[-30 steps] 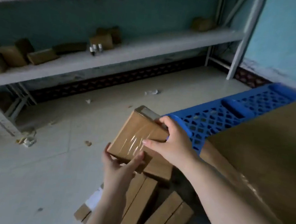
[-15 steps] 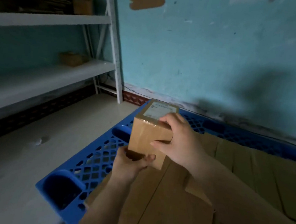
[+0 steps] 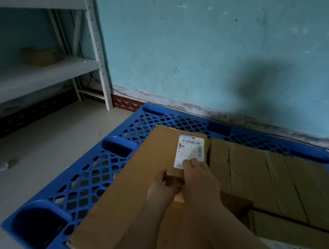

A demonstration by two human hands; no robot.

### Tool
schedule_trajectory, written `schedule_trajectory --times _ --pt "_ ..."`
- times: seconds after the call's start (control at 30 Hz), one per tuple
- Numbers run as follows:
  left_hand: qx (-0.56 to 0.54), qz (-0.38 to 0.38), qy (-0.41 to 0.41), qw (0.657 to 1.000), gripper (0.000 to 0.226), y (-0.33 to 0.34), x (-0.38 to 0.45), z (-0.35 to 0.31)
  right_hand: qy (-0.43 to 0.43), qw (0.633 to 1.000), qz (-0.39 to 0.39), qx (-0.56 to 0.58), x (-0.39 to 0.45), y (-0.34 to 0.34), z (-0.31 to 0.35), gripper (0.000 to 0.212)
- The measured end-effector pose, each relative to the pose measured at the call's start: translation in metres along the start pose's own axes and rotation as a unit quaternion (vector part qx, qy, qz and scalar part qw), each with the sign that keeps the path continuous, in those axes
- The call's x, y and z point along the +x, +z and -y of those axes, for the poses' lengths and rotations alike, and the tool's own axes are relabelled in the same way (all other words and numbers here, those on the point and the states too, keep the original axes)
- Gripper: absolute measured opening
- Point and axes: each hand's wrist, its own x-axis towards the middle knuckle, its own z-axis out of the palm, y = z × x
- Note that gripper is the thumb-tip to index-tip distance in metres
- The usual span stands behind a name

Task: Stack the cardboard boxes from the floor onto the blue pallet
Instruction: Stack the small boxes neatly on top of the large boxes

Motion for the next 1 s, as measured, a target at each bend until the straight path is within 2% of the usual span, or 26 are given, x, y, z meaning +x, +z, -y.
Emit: schedule_trajectory --times 0.13,0.23,0.33,0.4,0.5,0.6,0.73,0.87,1.0 --pt "-0.045 -0.02 0.044 0.998 0.049 -0.027 -0.016 0.003 -0.054 0.996 -0.053 0.056 -0.003 -0.004 0.026 0.043" --pt "-0.083 -0.113 0.045 0.989 0.044 -0.08 -0.037 0.031 -0.127 0.97 -0.081 0.194 -0.015 0.0 0.077 0.043" --pt "-0.124 -0.228 -0.011 0.966 0.046 -0.149 -0.069 0.075 -0.192 0.931 -0.009 0.311 -0.041 0.02 0.145 0.043" --pt "-0.14 -0.307 -0.059 0.94 0.047 -0.198 -0.1 0.11 -0.241 0.91 0.067 0.33 -0.065 0.042 0.192 0.048" --pt "-0.135 -0.406 -0.142 0.893 0.046 -0.261 -0.16 0.173 -0.298 0.872 0.219 0.32 -0.116 0.076 0.256 0.064" --pt "-0.148 -0.485 -0.219 0.834 0.05 -0.293 -0.225 0.243 -0.348 0.826 0.348 0.273 -0.174 0.109 0.304 0.071" --pt "-0.183 -0.51 -0.338 0.77 0.058 -0.289 -0.291 0.324 -0.363 0.786 0.472 0.164 -0.239 0.16 0.336 0.078" --pt "-0.223 -0.517 -0.416 0.714 0.056 -0.252 -0.323 0.372 -0.376 0.77 0.511 0.069 -0.282 0.205 0.338 0.081" --pt "-0.251 -0.594 -0.449 0.619 0.091 -0.23 -0.339 0.405 -0.46 0.744 0.483 0.04 -0.32 0.239 0.354 0.081"
